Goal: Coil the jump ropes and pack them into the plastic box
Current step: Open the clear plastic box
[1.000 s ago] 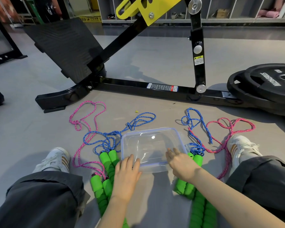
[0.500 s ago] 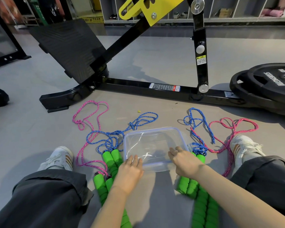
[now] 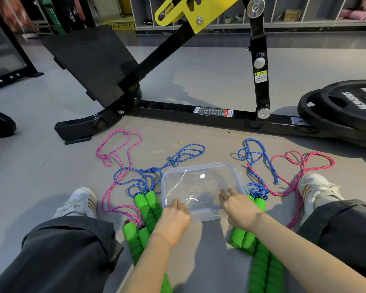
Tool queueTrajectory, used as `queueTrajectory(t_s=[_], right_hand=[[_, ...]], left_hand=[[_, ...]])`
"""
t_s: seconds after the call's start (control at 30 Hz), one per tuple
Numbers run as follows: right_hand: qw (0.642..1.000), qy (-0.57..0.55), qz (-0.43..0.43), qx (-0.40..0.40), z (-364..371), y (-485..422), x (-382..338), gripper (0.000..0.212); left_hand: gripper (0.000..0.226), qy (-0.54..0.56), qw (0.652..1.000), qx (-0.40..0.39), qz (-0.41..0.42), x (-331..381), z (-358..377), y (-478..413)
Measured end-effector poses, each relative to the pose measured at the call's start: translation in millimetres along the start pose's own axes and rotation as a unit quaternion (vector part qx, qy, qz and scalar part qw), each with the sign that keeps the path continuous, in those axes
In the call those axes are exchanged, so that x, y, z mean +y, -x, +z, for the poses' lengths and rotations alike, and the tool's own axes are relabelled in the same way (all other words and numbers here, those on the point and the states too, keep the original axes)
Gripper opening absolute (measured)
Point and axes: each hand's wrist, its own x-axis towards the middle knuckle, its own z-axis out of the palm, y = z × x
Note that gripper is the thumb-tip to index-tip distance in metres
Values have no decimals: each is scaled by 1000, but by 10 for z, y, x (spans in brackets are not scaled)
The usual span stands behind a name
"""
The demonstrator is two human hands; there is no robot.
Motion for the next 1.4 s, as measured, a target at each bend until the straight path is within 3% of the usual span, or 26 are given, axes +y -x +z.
queueTrajectory(t_s=[0.2,0.33,0.47,0.57,0.63,0.73,0.83,0.93,1.07,1.23,1.4], right_hand=[[999,-41,-6,24,62,4,54,56],[999,-49,8,15,167,-48,183,70],[993,83,80,3,116,-110,313,74],[983,8,120,137,140,-125,191,61],[977,-55,75,190,209,-126,9,55],[983,-114,-24,144,344,-45,-220,46],[991,-77,-27,104,369,-45,-100,66],[997,-45,17,67,347,-88,96,85],[997,-10,60,46,336,-78,147,97],[986,45,20,160,382,-119,-31,63],[967,102,-62,227,405,-142,-96,49]], left_hand=[[63,75,997,32,13,-73,-138,108],[82,64,996,20,-56,-167,-13,261],[63,98,993,58,-36,-43,-116,292],[50,139,979,134,-59,-25,-173,174],[65,111,982,97,-119,-84,-218,109],[82,42,987,-6,-155,-204,-71,87],[86,45,991,34,-122,-206,-1,158],[72,74,988,129,-42,-139,24,221],[72,122,979,159,33,86,10,231],[86,148,980,130,-38,124,147,138],[94,169,977,109,-64,113,136,90]])
